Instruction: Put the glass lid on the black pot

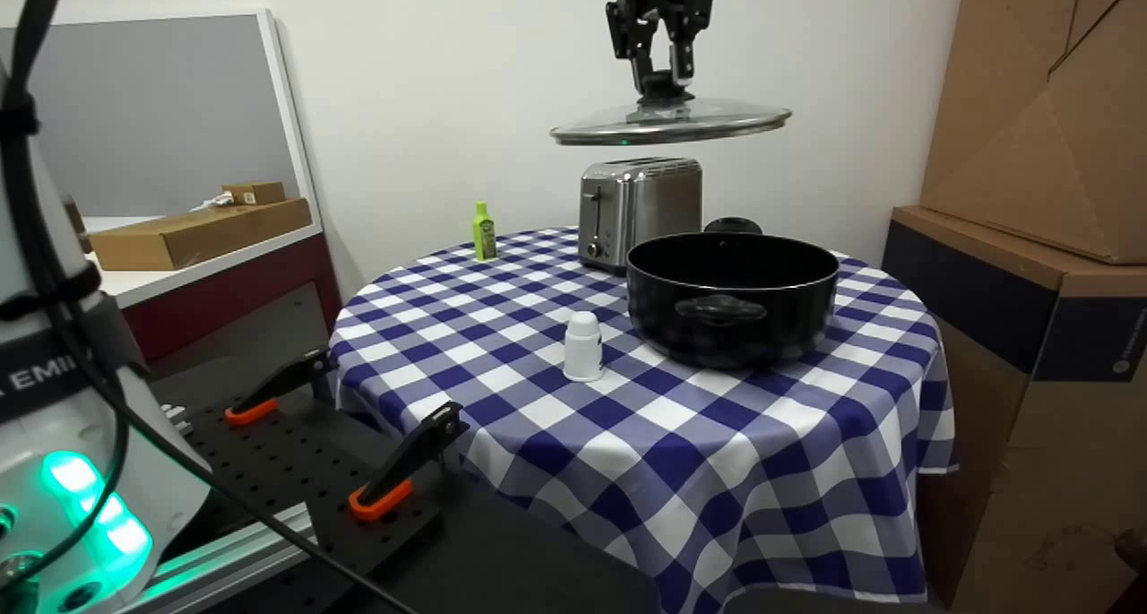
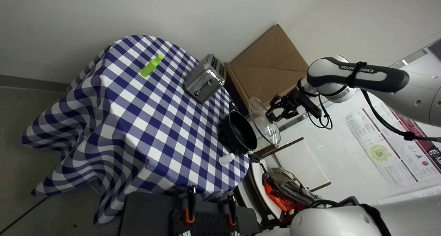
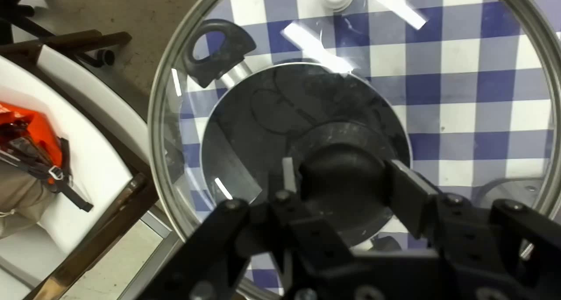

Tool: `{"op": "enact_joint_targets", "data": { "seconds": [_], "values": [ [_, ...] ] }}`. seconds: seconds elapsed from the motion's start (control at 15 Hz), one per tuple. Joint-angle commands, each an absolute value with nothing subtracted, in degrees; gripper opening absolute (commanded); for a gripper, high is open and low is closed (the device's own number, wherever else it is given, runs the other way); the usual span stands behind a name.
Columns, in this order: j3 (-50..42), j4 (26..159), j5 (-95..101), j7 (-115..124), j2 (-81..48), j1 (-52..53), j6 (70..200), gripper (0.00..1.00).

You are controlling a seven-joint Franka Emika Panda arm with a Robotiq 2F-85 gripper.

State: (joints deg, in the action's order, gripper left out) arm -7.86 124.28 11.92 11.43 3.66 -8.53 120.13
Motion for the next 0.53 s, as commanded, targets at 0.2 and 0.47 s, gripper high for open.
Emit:
{"op": "enact_joint_targets", "data": {
  "seconds": [0.2, 0.47],
  "values": [
    [-9.7, 114.55, 10.99, 8.81, -6.6, -10.08, 119.87, 0.26],
    [-9.46, 108.38, 11.33, 9.89, -13.28, -9.24, 119.82, 0.26]
  ]
}}
